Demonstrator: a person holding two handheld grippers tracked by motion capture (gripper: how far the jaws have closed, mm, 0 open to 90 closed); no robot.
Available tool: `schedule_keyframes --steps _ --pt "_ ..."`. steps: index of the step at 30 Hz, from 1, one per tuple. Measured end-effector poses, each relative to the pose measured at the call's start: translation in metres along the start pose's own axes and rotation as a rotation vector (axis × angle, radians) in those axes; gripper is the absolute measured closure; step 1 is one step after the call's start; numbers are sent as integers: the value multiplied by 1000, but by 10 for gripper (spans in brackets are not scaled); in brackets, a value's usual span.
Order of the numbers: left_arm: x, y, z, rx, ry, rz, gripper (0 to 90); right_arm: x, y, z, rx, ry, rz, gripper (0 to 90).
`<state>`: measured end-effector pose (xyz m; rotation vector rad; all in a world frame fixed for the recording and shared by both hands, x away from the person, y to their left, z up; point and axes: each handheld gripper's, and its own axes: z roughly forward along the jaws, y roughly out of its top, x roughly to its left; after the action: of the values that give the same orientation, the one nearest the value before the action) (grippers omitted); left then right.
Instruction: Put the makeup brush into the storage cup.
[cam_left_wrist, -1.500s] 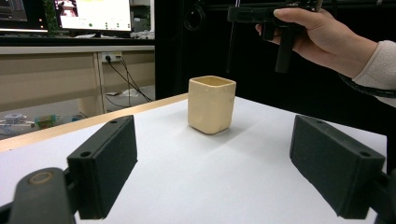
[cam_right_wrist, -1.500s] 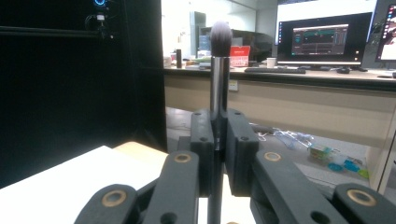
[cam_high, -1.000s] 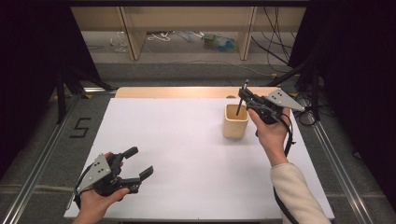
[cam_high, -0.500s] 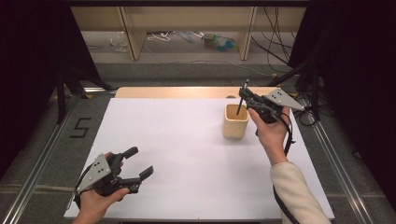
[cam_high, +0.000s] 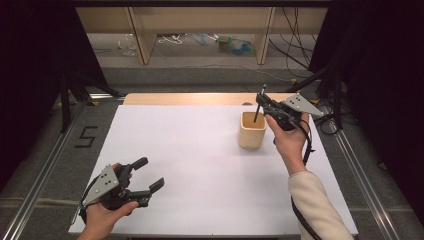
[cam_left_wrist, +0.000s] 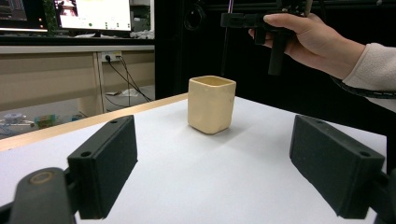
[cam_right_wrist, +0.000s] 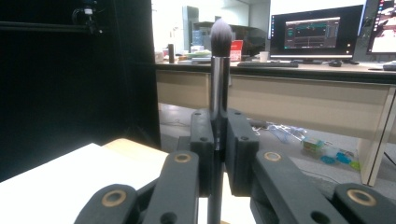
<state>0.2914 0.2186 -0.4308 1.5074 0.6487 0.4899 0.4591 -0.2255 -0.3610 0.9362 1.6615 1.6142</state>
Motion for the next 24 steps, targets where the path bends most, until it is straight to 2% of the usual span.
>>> schedule_keyframes --steps 15,18,24 --pt "0 0 0 -1 -2 -1 150 -2 -2 6 20 -15 -5 837" --pt "0 -1 1 0 -3 -1 150 -2 -2 8 4 -17 -5 837" --pt "0 0 0 -1 -2 -2 150 -3 -2 9 24 -18 -10 837"
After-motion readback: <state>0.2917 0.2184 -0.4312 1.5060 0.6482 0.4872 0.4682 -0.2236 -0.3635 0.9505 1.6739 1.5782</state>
